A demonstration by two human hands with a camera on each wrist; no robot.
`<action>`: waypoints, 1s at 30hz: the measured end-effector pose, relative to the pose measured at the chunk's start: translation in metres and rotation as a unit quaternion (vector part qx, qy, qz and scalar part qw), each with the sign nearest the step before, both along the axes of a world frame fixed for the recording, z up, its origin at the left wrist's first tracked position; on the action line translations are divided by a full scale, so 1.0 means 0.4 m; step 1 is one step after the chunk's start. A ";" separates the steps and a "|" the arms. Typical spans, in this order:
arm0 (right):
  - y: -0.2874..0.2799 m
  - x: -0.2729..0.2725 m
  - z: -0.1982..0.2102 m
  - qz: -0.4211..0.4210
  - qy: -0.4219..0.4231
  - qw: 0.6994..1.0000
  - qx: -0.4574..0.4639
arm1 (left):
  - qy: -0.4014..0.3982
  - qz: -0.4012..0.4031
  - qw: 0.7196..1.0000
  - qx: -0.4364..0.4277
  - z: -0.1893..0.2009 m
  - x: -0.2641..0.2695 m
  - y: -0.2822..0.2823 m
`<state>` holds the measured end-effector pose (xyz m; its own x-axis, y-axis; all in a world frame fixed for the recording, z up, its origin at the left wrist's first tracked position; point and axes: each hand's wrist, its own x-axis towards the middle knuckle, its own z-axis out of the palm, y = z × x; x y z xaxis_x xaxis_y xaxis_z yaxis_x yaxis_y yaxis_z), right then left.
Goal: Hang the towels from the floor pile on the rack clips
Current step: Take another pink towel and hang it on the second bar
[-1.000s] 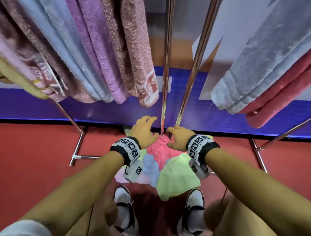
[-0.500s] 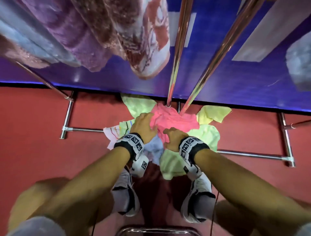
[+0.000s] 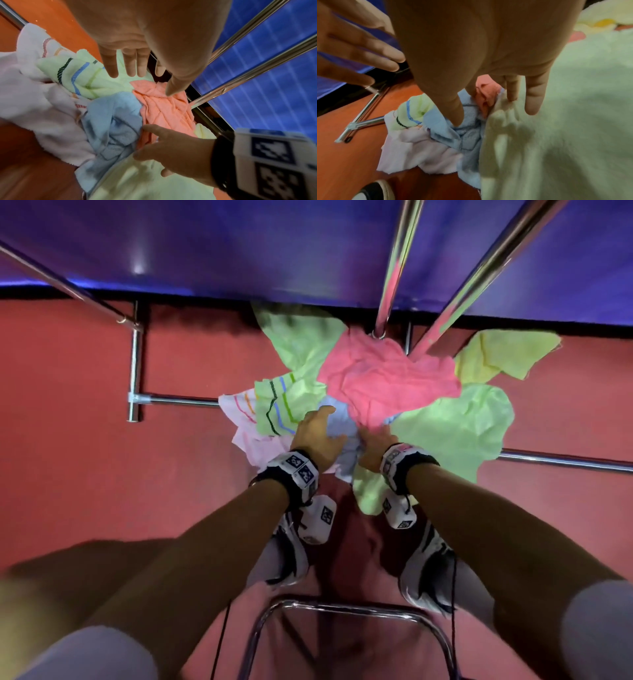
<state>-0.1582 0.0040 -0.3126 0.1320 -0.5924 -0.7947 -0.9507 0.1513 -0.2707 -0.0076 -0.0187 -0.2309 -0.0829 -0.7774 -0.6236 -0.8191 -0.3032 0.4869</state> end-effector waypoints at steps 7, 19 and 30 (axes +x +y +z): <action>-0.017 0.010 0.082 -0.135 -0.064 0.985 -0.092 | 0.005 -0.011 1.000 0.001 0.064 0.001 -0.015; 0.051 -0.034 0.647 -0.080 -0.248 0.919 -0.297 | 0.104 -0.170 0.980 0.001 0.442 -0.045 0.064; 0.234 -0.054 1.032 -0.184 -0.396 0.765 -0.474 | 0.306 -0.092 0.923 -0.215 0.777 -0.022 0.196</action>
<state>-0.1798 0.0977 0.1002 0.0340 -0.9656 0.2579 -0.3728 -0.2517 -0.8931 -0.0164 0.0597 0.0798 -0.4729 -0.8795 -0.0528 -0.3689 0.1433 0.9184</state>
